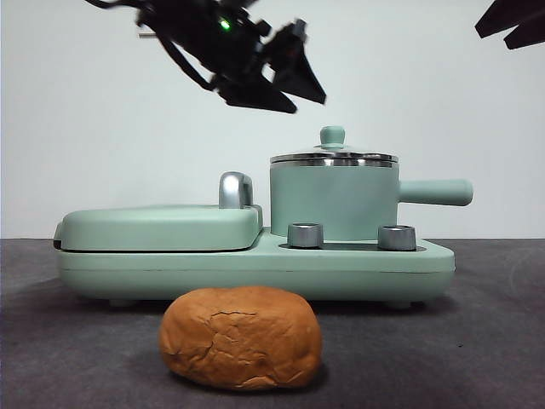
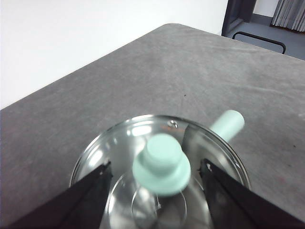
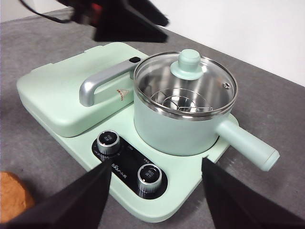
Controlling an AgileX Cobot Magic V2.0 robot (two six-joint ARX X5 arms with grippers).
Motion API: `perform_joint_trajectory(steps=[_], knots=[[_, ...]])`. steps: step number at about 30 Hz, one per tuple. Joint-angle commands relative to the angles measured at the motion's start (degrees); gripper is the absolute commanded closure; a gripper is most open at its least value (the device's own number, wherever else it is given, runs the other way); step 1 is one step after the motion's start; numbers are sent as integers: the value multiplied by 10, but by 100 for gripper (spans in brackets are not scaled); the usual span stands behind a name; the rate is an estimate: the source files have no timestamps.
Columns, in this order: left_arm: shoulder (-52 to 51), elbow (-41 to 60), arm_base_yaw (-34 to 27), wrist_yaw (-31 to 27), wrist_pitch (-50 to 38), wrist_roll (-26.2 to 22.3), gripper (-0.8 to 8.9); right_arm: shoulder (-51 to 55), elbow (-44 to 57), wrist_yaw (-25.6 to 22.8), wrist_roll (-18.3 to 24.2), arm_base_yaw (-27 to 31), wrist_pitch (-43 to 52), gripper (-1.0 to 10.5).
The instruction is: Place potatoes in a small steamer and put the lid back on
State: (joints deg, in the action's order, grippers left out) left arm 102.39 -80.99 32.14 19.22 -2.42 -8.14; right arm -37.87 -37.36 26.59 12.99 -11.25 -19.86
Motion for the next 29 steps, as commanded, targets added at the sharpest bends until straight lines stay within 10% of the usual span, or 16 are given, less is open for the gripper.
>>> perform_joint_trajectory(steps=[1,19,29], knots=[[41,-41,10,-1,-5,1,515,-2,-12,-1,-11,-3,7,648],[112,-86,16,-1,-11,3,523,-2,-12,-1,-21,-3,6,648],[112,-86,17,-1,-10,2,771,-2,-12,-1,-21,-3,6,648]])
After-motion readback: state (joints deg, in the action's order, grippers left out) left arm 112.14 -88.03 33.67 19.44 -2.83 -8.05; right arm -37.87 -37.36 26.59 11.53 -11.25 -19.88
